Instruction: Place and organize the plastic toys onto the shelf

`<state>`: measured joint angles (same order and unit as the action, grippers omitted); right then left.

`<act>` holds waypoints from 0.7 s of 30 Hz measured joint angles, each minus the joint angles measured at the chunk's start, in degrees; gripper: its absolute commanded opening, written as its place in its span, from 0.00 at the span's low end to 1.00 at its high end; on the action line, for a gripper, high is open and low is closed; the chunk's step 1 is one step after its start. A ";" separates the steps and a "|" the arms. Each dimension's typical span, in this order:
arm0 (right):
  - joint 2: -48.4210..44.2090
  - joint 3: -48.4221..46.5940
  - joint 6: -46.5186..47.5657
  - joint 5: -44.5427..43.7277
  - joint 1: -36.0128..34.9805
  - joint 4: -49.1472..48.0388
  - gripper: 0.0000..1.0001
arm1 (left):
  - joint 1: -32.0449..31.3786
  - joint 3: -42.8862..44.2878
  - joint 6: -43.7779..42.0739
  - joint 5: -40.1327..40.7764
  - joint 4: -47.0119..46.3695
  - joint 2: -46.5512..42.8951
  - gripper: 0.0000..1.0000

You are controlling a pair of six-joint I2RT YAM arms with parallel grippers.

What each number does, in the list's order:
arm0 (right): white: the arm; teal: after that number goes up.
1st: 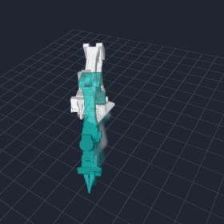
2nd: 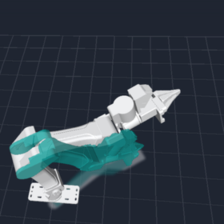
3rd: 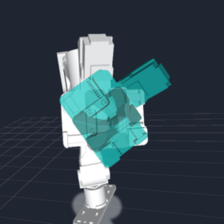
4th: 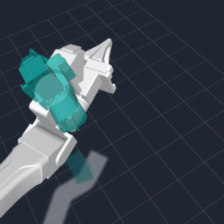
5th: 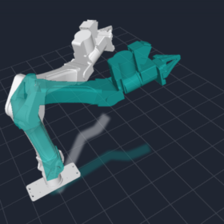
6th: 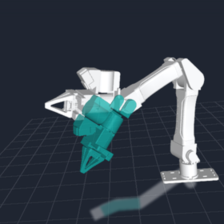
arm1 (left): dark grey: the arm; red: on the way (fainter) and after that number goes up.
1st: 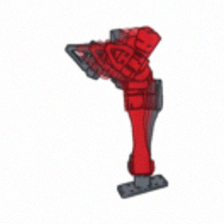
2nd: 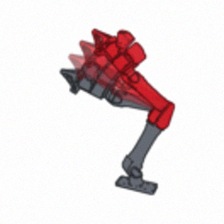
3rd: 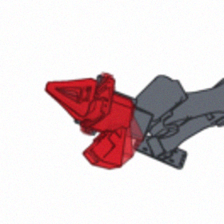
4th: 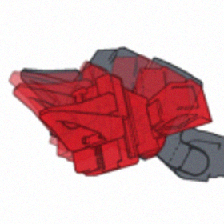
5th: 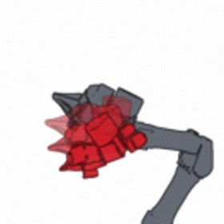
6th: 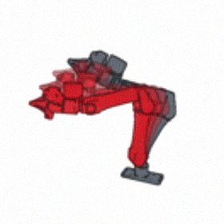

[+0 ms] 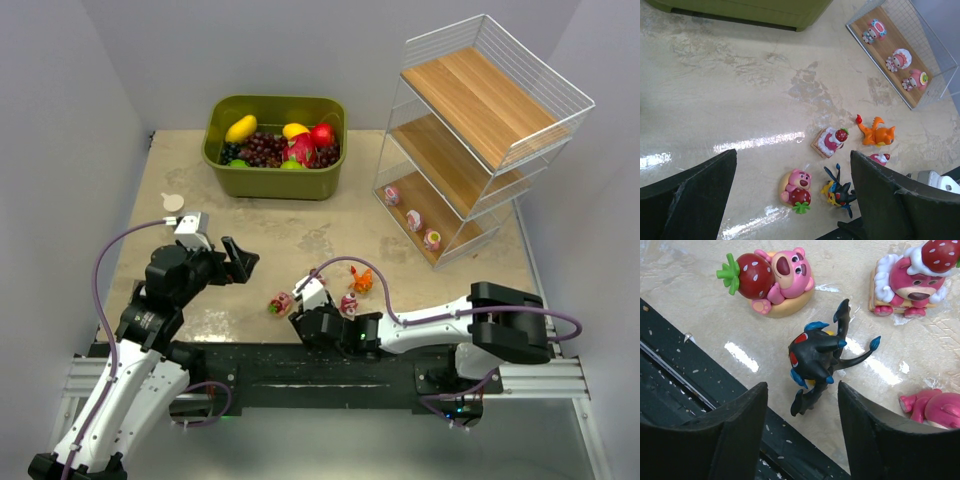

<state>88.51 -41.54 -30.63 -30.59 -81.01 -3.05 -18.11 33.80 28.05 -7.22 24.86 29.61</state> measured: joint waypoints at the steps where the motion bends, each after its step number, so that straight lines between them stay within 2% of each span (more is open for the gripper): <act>1: -0.04 0.00 -0.35 -0.13 -0.07 0.02 0.56 | -0.02 0.00 0.00 0.00 0.00 0.00 1.00; 4: -0.02 0.00 -1.09 -0.57 -0.04 0.09 0.51 | -0.02 0.00 0.00 0.00 0.00 0.00 1.00; 13: 1.73 0.00 -2.75 -1.77 -0.07 1.03 0.49 | -0.02 0.00 0.00 0.09 0.00 0.00 0.99; 16: 2.40 0.00 -3.06 -2.08 -0.09 1.27 0.42 | -0.02 0.00 0.00 0.15 0.00 0.00 1.00; 17: 2.58 0.00 -3.10 -2.23 -0.11 1.36 0.36 | -0.02 0.00 0.00 0.15 0.00 0.00 1.00; 21: 3.15 0.00 -3.54 -3.21 -0.31 2.19 0.28 | -0.02 0.00 0.00 0.15 0.02 0.00 0.99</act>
<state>91.66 -41.54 -34.17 -33.80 -81.32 -0.86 -18.13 33.80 28.05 -7.07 24.88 29.61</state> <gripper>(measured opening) 0.334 0.994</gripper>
